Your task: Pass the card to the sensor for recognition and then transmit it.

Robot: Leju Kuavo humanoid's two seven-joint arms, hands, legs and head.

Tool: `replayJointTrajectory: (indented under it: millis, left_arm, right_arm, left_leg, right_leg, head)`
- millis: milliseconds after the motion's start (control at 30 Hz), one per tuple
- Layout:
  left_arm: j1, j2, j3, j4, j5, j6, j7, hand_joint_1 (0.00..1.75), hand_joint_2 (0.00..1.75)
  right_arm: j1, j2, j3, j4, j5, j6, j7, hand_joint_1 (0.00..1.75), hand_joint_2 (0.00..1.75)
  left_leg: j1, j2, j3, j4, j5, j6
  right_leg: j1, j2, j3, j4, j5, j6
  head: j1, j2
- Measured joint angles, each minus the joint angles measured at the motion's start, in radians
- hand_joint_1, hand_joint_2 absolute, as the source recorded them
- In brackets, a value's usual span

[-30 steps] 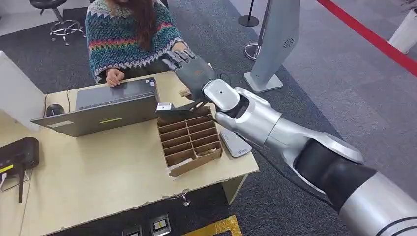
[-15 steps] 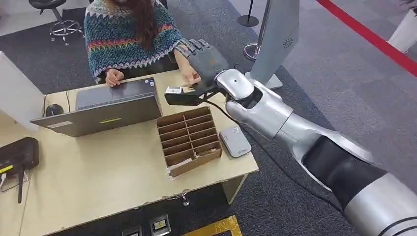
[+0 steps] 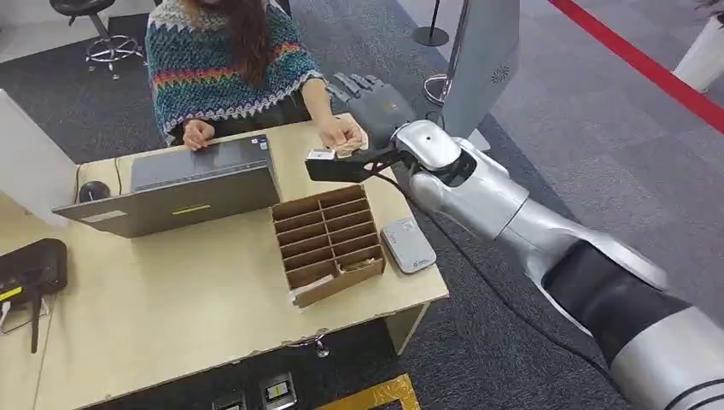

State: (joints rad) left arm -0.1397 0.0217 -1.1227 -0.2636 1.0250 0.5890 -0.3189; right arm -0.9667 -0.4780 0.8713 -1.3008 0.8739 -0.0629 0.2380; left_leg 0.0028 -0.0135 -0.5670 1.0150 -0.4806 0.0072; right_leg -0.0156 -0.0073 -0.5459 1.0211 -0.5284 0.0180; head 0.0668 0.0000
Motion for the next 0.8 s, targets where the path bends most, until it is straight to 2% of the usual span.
replayJointTrajectory:
  millis: [67, 100, 133, 167, 333, 800]
  left_arm:
    - [0.0, 0.001, 0.0, 0.0, -0.003, -0.002, 0.0, 0.0, 0.0]
    - [-0.001, 0.001, 0.0, 0.0, -0.005, -0.004, 0.0, 0.0, 0.0]
    - [-0.002, 0.002, 0.0, 0.0, -0.008, -0.006, 0.0, 0.0, 0.0]
    - [-0.003, 0.002, 0.0, 0.0, -0.011, -0.01, 0.0, 0.0, 0.0]
    - [-0.014, 0.002, 0.0, 0.0, -0.02, -0.015, 0.0, 0.0, 0.0]
    - [-0.016, 0.003, 0.0, 0.0, -0.022, -0.014, 0.0, 0.0, 0.0]
  right_arm:
    - [0.007, -0.009, -0.001, -0.007, -0.004, 0.007, 0.002, 0.0, 1.75]
    - [0.011, -0.014, -0.001, -0.01, -0.008, 0.014, 0.002, 0.14, 1.75]
    - [0.014, -0.016, -0.001, -0.013, -0.016, 0.027, 0.001, 1.59, 1.75]
    - [0.018, -0.02, 0.0, -0.016, -0.024, 0.041, 0.001, 1.75, 1.75]
    - [0.041, -0.024, 0.0, -0.025, -0.033, 0.072, 0.002, 1.75, 1.75]
    - [0.053, -0.036, 0.0, -0.032, -0.04, 0.089, 0.005, 1.75, 1.75]
  left_leg:
    - [0.0, 0.0, 0.0, 0.0, 0.0, 0.0]
    - [0.0, 0.0, 0.0, 0.0, 0.0, 0.0]
    - [0.0, 0.0, 0.0, 0.0, 0.0, 0.0]
    - [0.0, 0.0, 0.0, 0.0, 0.0, 0.0]
    - [0.0, 0.0, 0.0, 0.0, 0.0, 0.0]
    - [0.0, 0.0, 0.0, 0.0, 0.0, 0.0]
  right_leg:
    - [0.0, 0.0, 0.0, 0.0, 0.0, 0.0]
    - [0.0, 0.0, 0.0, 0.0, 0.0, 0.0]
    - [0.0, 0.0, 0.0, 0.0, 0.0, 0.0]
    - [0.0, 0.0, 0.0, 0.0, 0.0, 0.0]
    - [0.0, 0.001, 0.0, 0.0, 0.0, 0.0]
    - [0.0, 0.001, 0.0, 0.0, 0.0, 0.0]
  head:
    - [0.0, 0.0]
    - [0.0, 0.0]
    - [0.0, 0.0]
    - [0.0, 0.0]
    - [0.0, 0.0]
    - [0.0, 0.0]
